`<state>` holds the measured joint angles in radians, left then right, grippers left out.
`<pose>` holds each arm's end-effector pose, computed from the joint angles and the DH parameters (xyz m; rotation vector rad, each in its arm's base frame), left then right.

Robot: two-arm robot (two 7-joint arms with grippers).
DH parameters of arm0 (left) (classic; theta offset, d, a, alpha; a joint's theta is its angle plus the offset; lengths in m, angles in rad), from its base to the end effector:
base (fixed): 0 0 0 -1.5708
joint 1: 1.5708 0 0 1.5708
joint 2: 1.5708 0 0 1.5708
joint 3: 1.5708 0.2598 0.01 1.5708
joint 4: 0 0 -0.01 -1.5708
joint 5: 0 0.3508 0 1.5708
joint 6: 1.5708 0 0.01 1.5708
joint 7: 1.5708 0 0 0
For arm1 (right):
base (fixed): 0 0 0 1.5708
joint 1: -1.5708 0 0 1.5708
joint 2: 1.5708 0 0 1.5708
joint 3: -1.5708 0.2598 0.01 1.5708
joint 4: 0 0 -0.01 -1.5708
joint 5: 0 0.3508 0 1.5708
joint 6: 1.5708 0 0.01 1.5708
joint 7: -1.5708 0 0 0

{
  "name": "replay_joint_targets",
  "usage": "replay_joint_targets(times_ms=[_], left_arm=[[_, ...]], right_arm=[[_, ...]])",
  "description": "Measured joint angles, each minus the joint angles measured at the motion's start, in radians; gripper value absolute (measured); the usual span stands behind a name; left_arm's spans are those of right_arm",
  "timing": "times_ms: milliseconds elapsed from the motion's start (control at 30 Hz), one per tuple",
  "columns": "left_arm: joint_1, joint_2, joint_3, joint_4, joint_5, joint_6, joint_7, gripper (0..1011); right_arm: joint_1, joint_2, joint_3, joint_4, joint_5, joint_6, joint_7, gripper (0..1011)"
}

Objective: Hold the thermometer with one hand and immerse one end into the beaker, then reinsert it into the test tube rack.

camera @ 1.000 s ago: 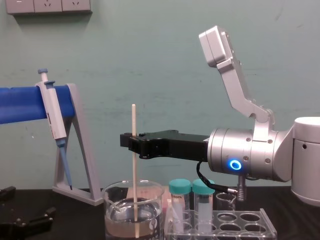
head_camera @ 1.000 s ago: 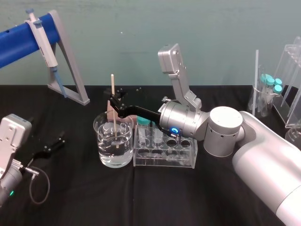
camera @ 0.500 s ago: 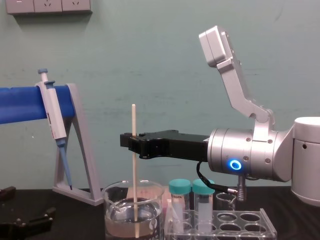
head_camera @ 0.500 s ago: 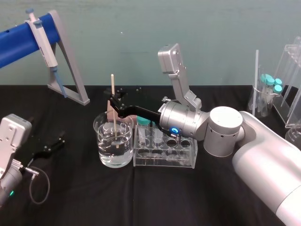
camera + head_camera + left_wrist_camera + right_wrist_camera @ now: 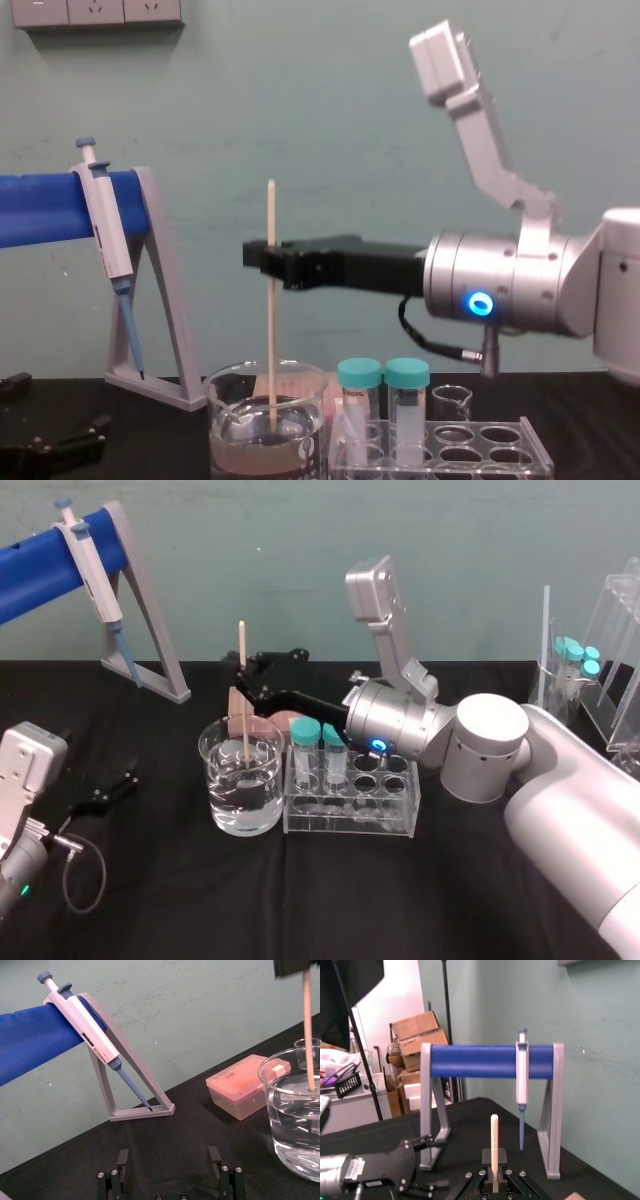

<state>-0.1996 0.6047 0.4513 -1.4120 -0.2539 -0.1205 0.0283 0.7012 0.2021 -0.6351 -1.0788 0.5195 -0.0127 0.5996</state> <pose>0.3929 0.0544 -0.2859 0.3044 -0.2851 1.2481 0.5012 0.0998 -0.1900 0.0151 -0.0358 -0.5405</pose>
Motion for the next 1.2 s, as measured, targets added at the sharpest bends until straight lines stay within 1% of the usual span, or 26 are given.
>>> replay_joint_targets(times_ms=[200,233,367,400,433,467,533,567,700,733,800,833,900,1033,1200], left_arm=[[0.000,0.000,0.000,0.000,0.000,0.000,0.000,1004],[0.000,0.000,0.000,0.000,0.000,0.000,0.000,1004],[0.000,0.000,0.000,0.000,0.000,0.000,0.000,1004],[0.000,0.000,0.000,0.000,0.000,0.000,0.000,1004],[0.000,0.000,0.000,0.000,0.000,0.000,0.000,1004],[0.000,0.000,0.000,0.000,0.000,0.000,0.000,1004],[0.000,0.000,0.000,0.000,0.000,0.000,0.000,1004],[0.000,0.000,0.000,0.000,0.000,0.000,0.000,1004],[0.000,0.000,0.000,0.000,0.000,0.000,0.000,1004],[0.000,0.000,0.000,0.000,0.000,0.000,0.000,1004],[0.000,0.000,0.000,0.000,0.000,0.000,0.000,1004],[0.000,0.000,0.000,0.000,0.000,0.000,0.000,1004],[0.000,0.000,0.000,0.000,0.000,0.000,0.000,1004],[0.000,0.000,0.000,0.000,0.000,0.000,0.000,1004],[0.000,0.000,0.000,0.000,0.000,0.000,0.000,1004]], right_arm=[[-0.010,0.030,0.027,-0.095,-0.001,0.027,0.005,55],[-0.013,0.040,0.037,-0.128,0.001,0.035,0.005,55],[-0.021,0.064,0.060,-0.197,0.014,0.048,0.002,55],[-0.028,0.079,0.074,-0.235,0.021,0.054,-0.006,55],[-0.032,0.087,0.081,-0.253,0.025,0.057,-0.011,55],[-0.039,0.104,0.096,-0.290,0.031,0.062,-0.023,55],[-0.048,0.123,0.112,-0.329,0.036,0.070,-0.039,55],[-0.057,0.143,0.127,-0.364,0.039,0.079,-0.056,55],[-0.082,0.186,0.160,-0.435,0.039,0.096,-0.097,55],[-0.096,0.207,0.174,-0.465,0.038,0.104,-0.115,55],[-0.112,0.230,0.193,-0.495,0.036,0.116,-0.138,55],[-0.128,0.249,0.208,-0.518,0.031,0.127,-0.157,55],[-0.151,0.270,0.228,-0.542,0.029,0.140,-0.180,55],[-0.189,0.294,0.256,-0.559,0.024,0.156,-0.212,55],[-0.226,0.298,0.275,-0.543,0.019,0.160,-0.231,55]])
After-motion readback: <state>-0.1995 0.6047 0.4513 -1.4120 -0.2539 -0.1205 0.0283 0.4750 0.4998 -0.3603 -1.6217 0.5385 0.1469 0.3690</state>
